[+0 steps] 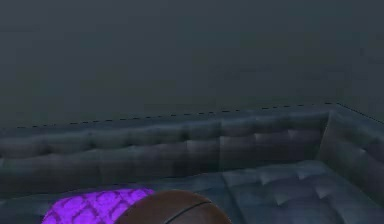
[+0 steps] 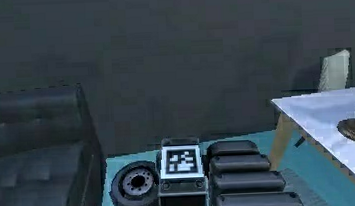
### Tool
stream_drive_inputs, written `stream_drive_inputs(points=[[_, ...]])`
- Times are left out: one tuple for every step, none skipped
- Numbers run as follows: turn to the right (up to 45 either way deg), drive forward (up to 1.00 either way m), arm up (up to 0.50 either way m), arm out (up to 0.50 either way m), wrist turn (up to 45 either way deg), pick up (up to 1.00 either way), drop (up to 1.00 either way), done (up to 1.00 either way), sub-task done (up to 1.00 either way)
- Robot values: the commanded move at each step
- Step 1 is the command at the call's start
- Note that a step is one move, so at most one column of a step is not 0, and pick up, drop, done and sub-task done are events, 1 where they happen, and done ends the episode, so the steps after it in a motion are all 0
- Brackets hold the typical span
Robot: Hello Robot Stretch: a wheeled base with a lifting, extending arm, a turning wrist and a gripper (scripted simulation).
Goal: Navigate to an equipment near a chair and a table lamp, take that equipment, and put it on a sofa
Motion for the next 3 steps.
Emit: stream_drive_inputs(points=[[18.0,0.0,0.0,0.0,0.0,0.0,0.0,0.0,0.0],[-45.0,0.0,0.0,0.0,0.0,0.0,0.0,0.0,0.0],[-45.0,0.0,0.0,0.0,0.0,0.0,0.0,0.0,0.0]])
